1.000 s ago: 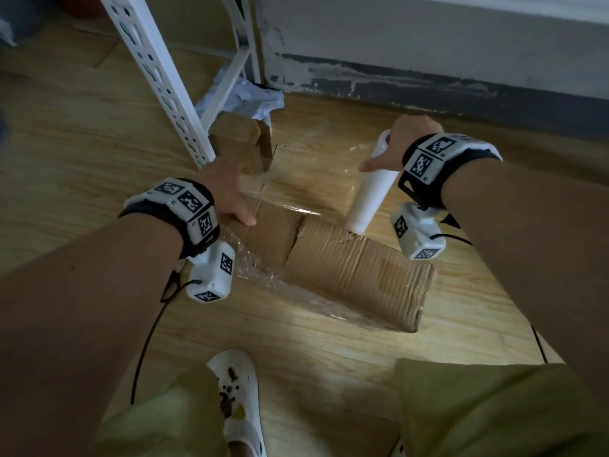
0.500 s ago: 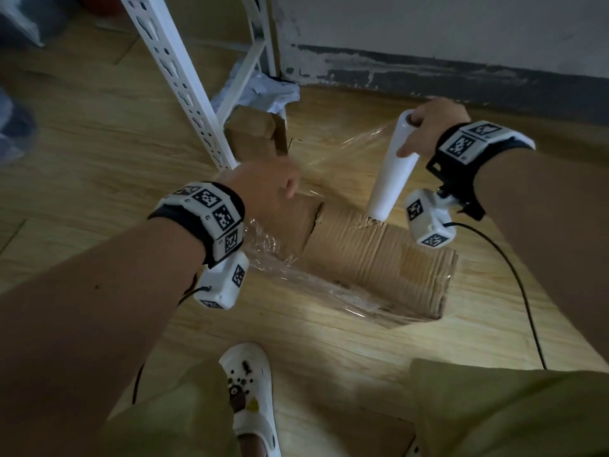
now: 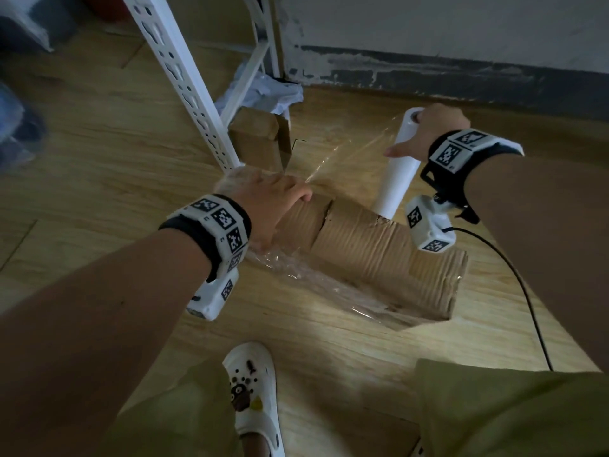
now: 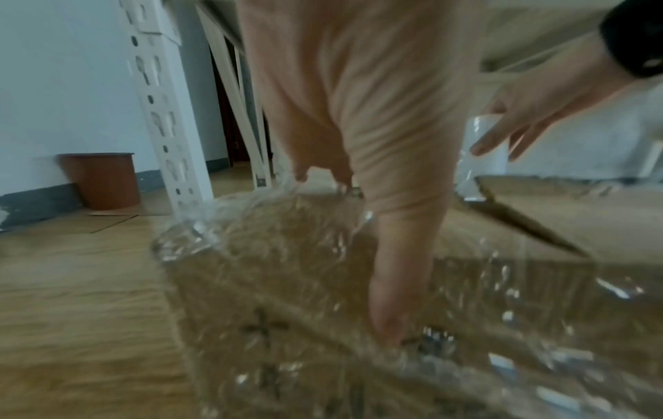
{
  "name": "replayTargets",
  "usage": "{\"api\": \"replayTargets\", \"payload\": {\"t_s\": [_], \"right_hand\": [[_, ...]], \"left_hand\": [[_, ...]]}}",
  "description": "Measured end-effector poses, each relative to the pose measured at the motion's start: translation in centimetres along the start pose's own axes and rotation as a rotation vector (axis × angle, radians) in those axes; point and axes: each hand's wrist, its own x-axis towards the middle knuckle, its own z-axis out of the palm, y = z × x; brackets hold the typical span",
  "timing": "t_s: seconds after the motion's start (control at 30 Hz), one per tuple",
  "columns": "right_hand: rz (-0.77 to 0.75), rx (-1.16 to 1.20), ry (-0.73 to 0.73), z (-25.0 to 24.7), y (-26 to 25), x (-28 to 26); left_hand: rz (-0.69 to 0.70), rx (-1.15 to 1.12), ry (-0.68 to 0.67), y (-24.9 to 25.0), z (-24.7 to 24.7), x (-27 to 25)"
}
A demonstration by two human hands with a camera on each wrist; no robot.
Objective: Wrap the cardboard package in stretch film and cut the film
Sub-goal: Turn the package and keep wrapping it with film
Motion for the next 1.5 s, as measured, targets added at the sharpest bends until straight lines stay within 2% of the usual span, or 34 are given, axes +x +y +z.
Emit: {"api": "replayTargets", "payload": {"t_s": [0.13,0.3,0.53,0.77,0.97,1.1,1.3,1.5], "right_hand": [[-0.012,-0.02,0.109,0.5,0.2,-0.2],[-0.096,0.128,0.182,-1.1,-0.9,-1.2],[-0.316,0.102,0.261,-4.7,-2.6,-3.6],[-0.523,0.003,0.237,-8.5,-5.9,-5.7],[-0.696,-0.16,0.155,-9.6,-8.9,-7.8],[-0.788,-0.26,0.095,-8.5,-9.8,-8.2],[-0.796,-0.212,0.282,-9.6,-9.6,-7.8],[-0.835,-0.25,0.308,-9.1,-9.8,-8.8]], "left_hand": [[0.012,-0.093,0.054,0.2,0.3,0.1],[-0.023,-0.125,0.066,0.4,0.2,0.7],[-0.09,-0.114,-0.027,1.8,-1.3,1.0],[-0.207,-0.201,-0.113,4.3,-3.4,2.4],[-0.287,-0.128,-0.025,4.9,-4.5,3.1],[-0.342,-0.24,0.022,3.4,-4.0,2.6],[-0.417,-0.305,0.058,2.5,-4.5,2.4],[-0.473,-0.372,0.028,3.1,-4.2,2.4]]}}
